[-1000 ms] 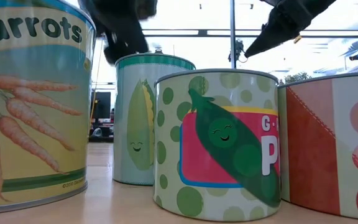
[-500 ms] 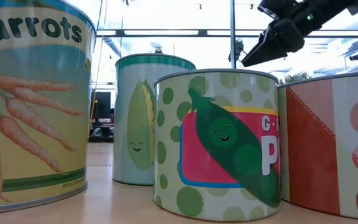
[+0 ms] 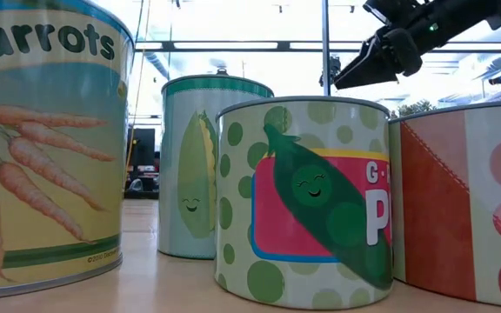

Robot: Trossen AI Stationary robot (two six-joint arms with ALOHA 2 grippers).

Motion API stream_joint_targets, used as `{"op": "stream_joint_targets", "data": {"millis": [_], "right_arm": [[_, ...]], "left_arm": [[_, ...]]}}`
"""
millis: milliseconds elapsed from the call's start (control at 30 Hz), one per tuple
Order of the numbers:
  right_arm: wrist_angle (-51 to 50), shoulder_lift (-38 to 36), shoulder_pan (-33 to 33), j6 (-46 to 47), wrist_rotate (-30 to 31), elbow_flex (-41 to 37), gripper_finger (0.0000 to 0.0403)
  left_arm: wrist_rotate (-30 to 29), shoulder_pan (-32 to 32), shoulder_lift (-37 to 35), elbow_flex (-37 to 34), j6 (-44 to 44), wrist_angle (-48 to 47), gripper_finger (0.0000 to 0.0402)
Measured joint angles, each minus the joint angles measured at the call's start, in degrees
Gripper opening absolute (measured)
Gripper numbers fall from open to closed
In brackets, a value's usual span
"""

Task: Pick and place cans onto a shelf
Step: Put the canned oranges on the shelf

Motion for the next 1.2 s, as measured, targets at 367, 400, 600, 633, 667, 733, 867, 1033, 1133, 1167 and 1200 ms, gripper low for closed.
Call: {"op": "stream_joint_targets", "data": {"millis": [367,400,600,633,667,733,867,1033,1133,1167,1200], "right_arm": [[1.3,0.1,-2.4,-1.0,-6.4,0.0,0.0373],[1.4,0.1,-2.7,-1.0,-6.9,0.0,0.0373],[1.8,0.1,-3.6,-1.0,-7.4,0.0,0.0373],[1.8,0.1,-3.7,-1.0,-7.4,0.0,0.0373],[1.8,0.1,-3.8,-1.0,-7.4,0.0,0.0373],[2.1,0.1,-3.8,-1.0,-7.6,0.0,0.0373],[2.2,0.1,-3.8,-1.0,-8.8,0.0,0.0373],[2.2,0.1,-3.8,-0.6,-9.1,0.0,0.0373],[2.2,0.1,-3.8,-0.6,-9.1,0.0,0.0373],[2.2,0.1,-3.8,-0.6,-9.1,0.0,0.0373],[2.2,0.1,-3.8,-0.6,-9.1,0.0,0.0373]], "left_arm": [[7.6,-4.0,6.6,0.0,-8.0,1.1,0.0355],[7.6,-4.5,7.1,0.0,-8.9,1.0,0.0355],[4.6,-6.9,9.6,0.0,-12.8,1.7,0.0355],[3.7,-7.1,10.2,0.0,-12.9,1.7,0.0355],[3.2,-7.4,10.6,0.0,-12.7,1.6,0.0355],[2.8,-7.4,11.3,0.0,-11.2,1.5,0.0355],[1.7,-6.7,12.3,0.0,-8.9,-0.6,0.0355],[-2.6,-6.1,12.3,0.0,-7.1,-2.0,0.0355],[-6.4,-5.9,12.3,0.0,-5.6,-1.8,0.0355],[-7.3,-5.6,12.3,0.0,-5.2,-1.8,0.0355],[-8.2,-5.4,12.3,0.0,-4.3,-1.7,0.0355]]}}
